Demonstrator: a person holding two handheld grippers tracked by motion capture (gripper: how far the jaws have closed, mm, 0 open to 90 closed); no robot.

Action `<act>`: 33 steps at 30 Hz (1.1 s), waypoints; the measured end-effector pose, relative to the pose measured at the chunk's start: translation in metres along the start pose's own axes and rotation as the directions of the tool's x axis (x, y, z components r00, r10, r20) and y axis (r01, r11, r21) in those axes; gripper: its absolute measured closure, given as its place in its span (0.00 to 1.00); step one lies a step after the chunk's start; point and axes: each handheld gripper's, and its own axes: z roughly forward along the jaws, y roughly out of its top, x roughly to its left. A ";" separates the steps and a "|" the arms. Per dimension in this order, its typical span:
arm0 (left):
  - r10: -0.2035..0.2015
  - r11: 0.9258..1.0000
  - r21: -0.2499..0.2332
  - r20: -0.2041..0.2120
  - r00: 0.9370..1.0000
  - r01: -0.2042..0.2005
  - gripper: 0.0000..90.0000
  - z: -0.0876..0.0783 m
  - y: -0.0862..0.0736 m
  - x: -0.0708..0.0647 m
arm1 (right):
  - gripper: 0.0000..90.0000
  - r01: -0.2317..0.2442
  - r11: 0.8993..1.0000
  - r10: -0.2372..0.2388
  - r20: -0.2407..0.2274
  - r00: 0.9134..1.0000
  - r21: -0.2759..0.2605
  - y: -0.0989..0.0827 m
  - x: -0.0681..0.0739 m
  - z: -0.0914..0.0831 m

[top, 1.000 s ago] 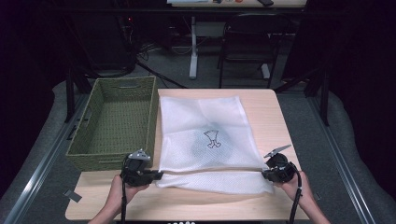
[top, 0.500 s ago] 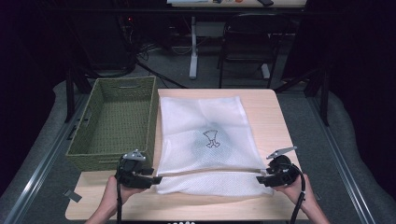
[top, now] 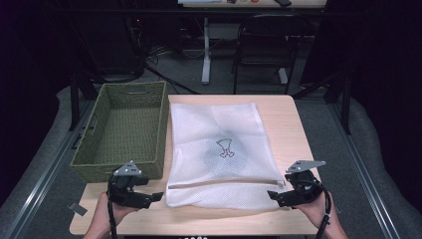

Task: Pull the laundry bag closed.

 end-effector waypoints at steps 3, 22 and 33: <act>0.028 1.000 -0.012 -0.032 0.999 -0.029 0.20 -0.017 -0.005 -0.006 | 0.09 0.005 0.999 -0.004 0.008 1.000 -0.034 -0.003 0.009 -0.014; -0.067 0.993 -0.108 -0.129 0.989 0.053 0.16 -0.059 -0.057 -0.005 | 0.00 -0.133 0.986 0.140 0.071 0.988 -0.106 -0.062 0.018 -0.049; -0.128 0.988 -0.095 -0.098 0.987 0.119 0.14 -0.049 -0.064 0.004 | 0.00 -0.135 0.982 0.146 0.074 0.986 -0.135 -0.065 0.017 -0.052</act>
